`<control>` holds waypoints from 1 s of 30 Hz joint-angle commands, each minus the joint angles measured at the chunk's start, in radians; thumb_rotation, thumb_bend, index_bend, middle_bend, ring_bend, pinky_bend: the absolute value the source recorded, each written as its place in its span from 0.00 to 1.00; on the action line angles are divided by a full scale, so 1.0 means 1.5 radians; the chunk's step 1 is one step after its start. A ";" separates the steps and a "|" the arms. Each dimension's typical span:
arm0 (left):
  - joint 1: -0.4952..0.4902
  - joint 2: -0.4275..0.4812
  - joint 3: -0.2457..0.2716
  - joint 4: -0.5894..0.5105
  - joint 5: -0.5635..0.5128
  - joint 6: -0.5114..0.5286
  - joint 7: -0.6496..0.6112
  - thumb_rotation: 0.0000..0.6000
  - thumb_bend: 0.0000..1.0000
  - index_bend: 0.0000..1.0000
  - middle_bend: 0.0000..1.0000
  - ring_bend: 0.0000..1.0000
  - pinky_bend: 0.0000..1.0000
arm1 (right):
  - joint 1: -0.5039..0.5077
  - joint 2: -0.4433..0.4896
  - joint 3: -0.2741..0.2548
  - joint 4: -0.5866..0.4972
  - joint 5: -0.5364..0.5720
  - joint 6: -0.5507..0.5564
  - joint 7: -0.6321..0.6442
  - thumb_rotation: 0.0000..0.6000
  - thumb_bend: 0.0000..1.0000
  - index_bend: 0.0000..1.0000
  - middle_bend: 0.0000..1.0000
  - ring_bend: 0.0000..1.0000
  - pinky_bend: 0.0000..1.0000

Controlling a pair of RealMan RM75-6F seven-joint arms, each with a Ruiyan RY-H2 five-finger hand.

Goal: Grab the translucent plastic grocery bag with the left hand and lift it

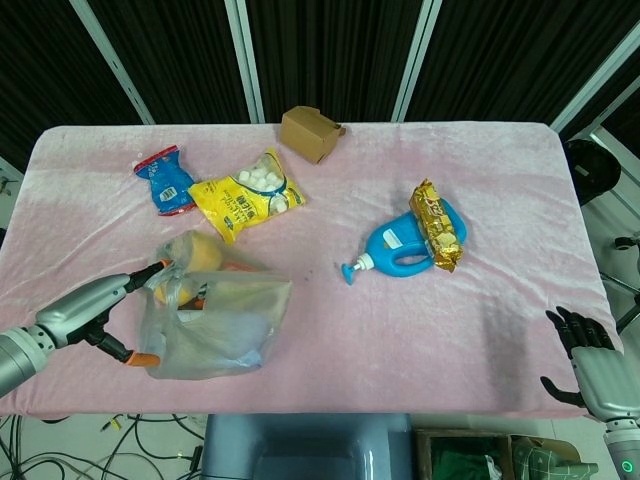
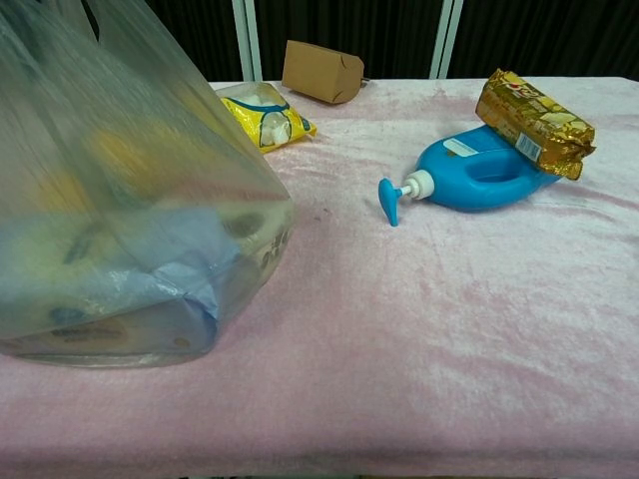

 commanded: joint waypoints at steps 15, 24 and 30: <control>0.008 0.037 0.004 0.007 0.066 -0.004 -0.075 1.00 0.00 0.07 0.13 0.09 0.14 | 0.000 0.000 0.000 -0.001 0.003 -0.001 0.002 1.00 0.21 0.00 0.00 0.00 0.03; 0.011 0.028 0.010 0.023 0.122 0.001 -0.122 1.00 0.00 0.09 0.15 0.11 0.15 | -0.001 0.000 0.000 -0.002 0.002 0.001 0.001 1.00 0.21 0.00 0.00 0.00 0.03; 0.005 0.026 0.010 0.027 0.142 -0.004 -0.139 1.00 0.00 0.10 0.16 0.12 0.17 | -0.001 0.001 0.001 -0.001 0.003 -0.001 0.003 1.00 0.21 0.00 0.00 0.00 0.03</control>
